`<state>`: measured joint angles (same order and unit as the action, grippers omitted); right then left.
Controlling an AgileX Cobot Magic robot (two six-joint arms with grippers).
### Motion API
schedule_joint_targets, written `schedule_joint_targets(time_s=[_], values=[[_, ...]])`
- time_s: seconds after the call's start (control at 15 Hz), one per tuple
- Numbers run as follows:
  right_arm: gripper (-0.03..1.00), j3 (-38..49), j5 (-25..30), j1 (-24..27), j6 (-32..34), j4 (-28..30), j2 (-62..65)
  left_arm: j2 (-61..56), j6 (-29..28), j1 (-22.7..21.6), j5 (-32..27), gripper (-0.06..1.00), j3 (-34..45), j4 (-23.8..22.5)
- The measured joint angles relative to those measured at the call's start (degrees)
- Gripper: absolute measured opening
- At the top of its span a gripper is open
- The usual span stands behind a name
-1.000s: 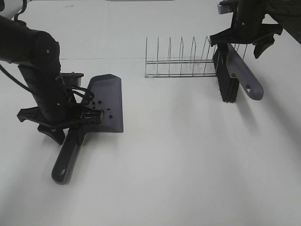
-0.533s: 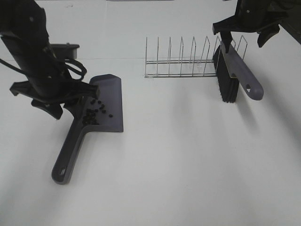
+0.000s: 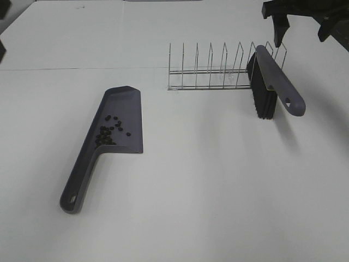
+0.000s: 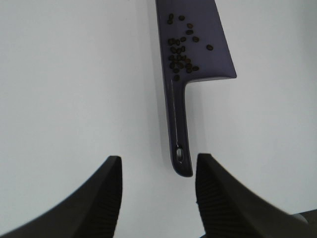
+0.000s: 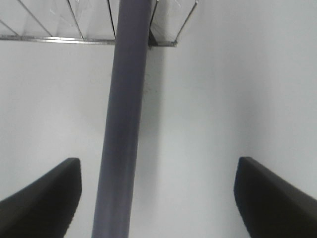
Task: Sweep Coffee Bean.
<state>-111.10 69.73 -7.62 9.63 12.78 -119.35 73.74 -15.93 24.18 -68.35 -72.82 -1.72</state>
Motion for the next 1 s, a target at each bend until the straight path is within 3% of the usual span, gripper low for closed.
schedule_joint_targets(time_s=[0.2,0.67,0.87,0.93,1.0], values=[[0.79,10.37,-0.06,0.0,-0.06,0.0,7.62,-10.03,-0.11,0.0,-1.03,0.43,4.7,-0.11],[0.78,43.72,-0.06,0.0,-0.29,-2.23,30.65,-39.19,-0.17,0.0,-1.66,0.43,27.96,-0.34],[0.78,57.93,-2.86,0.0,-0.29,-4.58,42.23,-50.42,1.49,0.0,-1.78,0.43,34.26,-2.01],[0.77,66.63,-4.98,0.0,-1.32,-5.5,50.53,-56.44,2.23,0.0,-1.78,0.43,37.01,-2.81],[0.77,68.58,-5.5,0.0,-1.72,-5.73,52.83,-57.47,2.41,0.0,-1.78,0.43,37.64,-2.81]])
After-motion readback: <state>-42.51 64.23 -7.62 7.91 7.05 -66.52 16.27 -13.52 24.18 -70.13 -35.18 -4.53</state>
